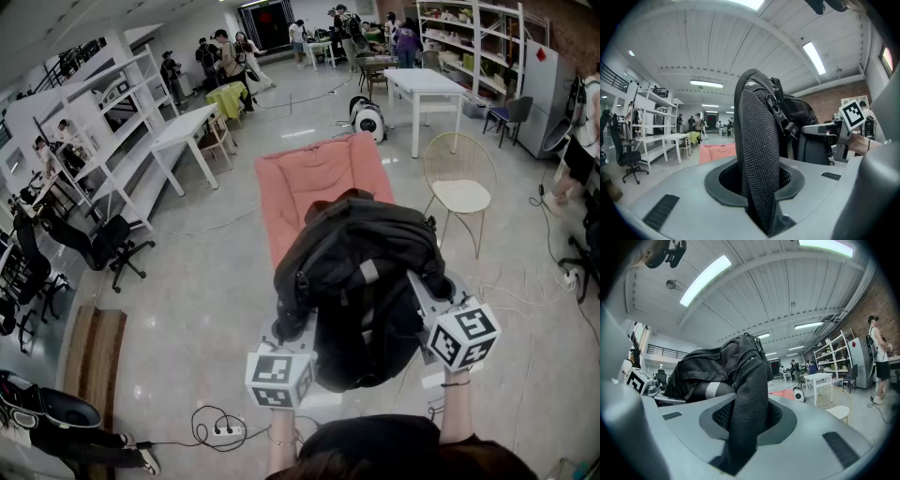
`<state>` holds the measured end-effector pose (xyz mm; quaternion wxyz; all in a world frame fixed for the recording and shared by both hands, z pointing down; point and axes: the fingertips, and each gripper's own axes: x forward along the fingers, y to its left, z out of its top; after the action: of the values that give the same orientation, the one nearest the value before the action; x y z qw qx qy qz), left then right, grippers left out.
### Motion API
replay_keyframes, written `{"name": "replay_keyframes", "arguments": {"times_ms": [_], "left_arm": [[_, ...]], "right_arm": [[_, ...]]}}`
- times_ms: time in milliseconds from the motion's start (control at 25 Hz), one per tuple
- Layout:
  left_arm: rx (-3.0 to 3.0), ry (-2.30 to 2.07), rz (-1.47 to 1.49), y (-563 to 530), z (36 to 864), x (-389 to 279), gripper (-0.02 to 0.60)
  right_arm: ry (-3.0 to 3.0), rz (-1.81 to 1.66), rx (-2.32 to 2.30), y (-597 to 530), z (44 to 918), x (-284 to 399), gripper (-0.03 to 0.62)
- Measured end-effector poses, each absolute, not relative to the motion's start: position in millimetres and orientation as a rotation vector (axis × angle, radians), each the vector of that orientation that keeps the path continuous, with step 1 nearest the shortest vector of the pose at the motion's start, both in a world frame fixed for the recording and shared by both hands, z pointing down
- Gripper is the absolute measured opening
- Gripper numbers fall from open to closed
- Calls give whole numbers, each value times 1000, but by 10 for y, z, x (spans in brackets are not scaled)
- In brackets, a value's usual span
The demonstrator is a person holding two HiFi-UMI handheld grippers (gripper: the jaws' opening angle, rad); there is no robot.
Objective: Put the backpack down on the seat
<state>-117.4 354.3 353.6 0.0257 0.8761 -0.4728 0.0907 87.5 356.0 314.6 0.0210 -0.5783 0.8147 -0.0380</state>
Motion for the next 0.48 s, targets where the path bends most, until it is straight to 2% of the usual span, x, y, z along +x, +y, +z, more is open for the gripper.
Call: {"name": "replay_keyframes", "arguments": {"times_ms": [480], "left_arm": [[2686,-1467,291,3421,3694,-1134,107]], "right_arm": [[2545,-127,-1792,3408,3298,909,87]]}}
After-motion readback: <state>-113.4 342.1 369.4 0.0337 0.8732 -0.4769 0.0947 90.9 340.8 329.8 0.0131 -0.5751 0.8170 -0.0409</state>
